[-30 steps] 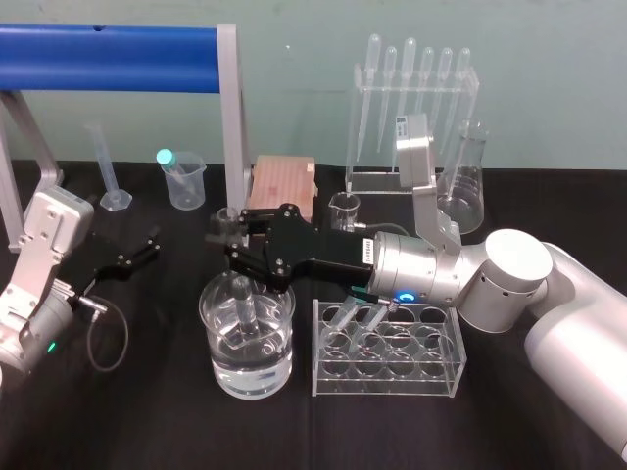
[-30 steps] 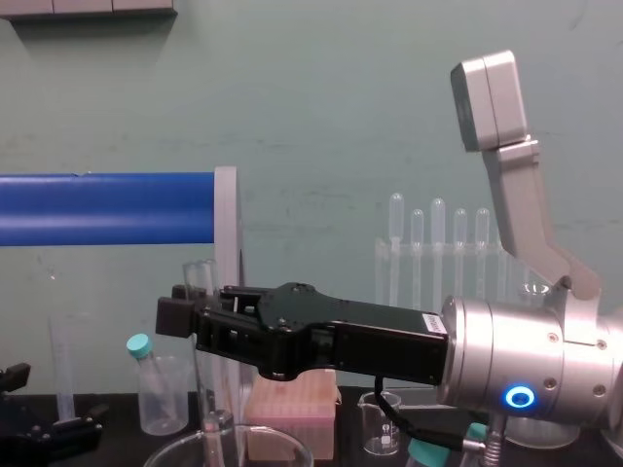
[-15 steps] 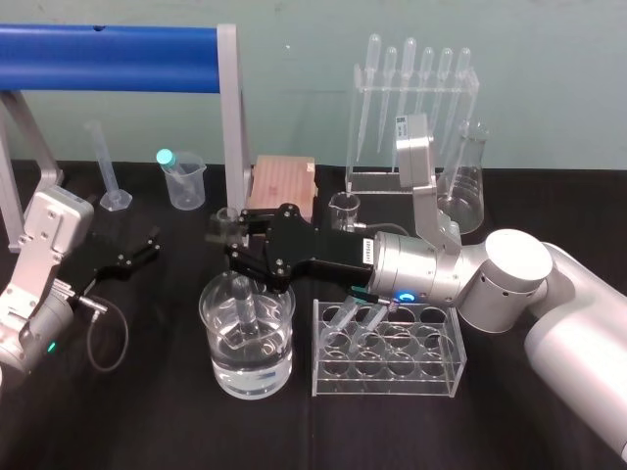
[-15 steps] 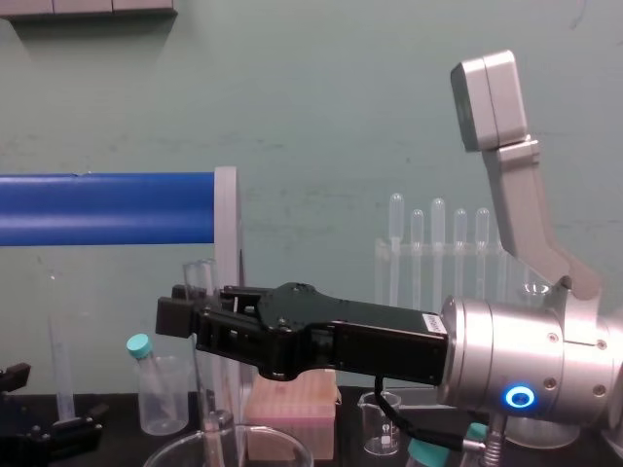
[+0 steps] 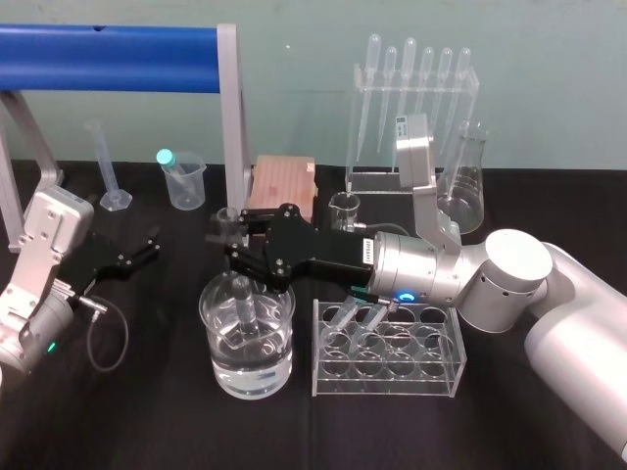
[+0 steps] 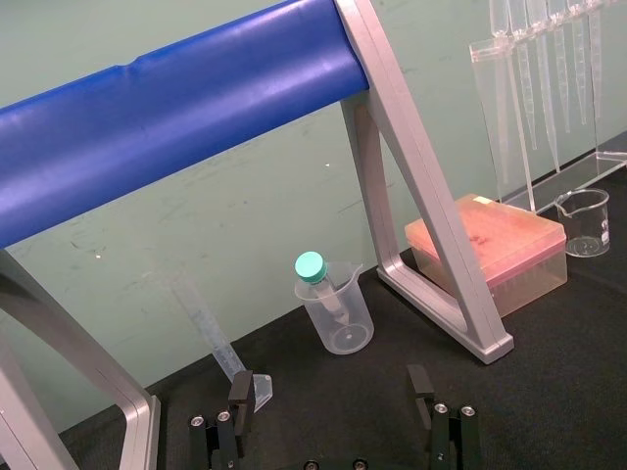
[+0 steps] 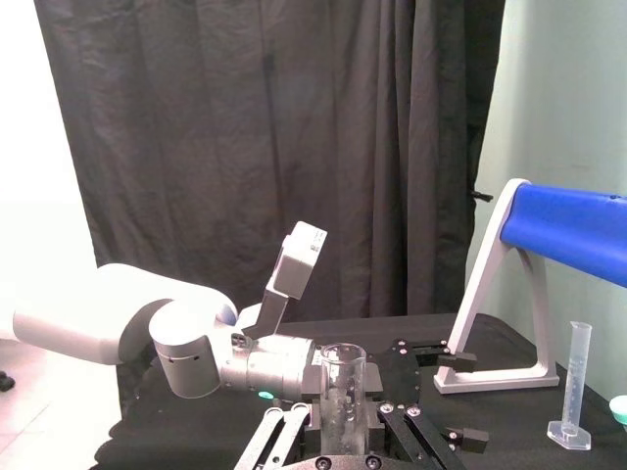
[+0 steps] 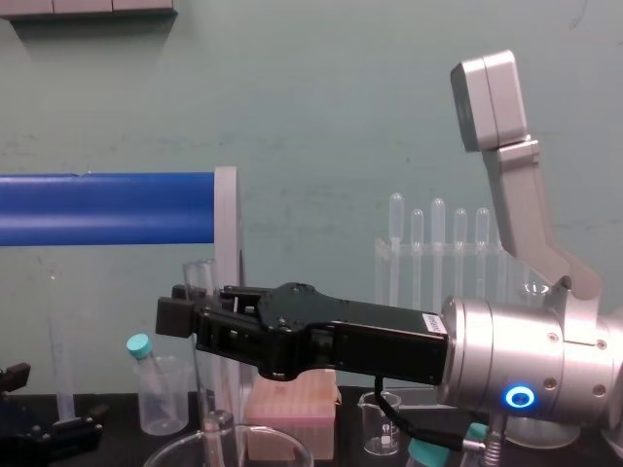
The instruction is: Hold the test tube with one hand and immerse one end into the beaker, then return it to the test tube rack.
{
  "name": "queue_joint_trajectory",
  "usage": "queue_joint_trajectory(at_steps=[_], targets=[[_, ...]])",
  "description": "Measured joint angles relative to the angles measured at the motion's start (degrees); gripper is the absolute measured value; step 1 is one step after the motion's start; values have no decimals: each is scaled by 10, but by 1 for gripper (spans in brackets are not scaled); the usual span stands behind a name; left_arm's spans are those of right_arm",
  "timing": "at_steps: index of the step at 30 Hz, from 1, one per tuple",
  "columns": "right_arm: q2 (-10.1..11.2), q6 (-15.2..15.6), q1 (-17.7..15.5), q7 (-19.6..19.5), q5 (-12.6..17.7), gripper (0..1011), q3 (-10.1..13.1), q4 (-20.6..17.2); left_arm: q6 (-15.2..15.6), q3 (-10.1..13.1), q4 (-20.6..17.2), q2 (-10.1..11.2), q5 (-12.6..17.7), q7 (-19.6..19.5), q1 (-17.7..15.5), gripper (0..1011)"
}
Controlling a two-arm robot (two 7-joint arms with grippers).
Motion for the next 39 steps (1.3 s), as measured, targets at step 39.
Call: queue_joint_trajectory(at_steps=[39], targets=[[0,0,0,0,0,242,0,0,0,0,0,0,0,0,0,1000]])
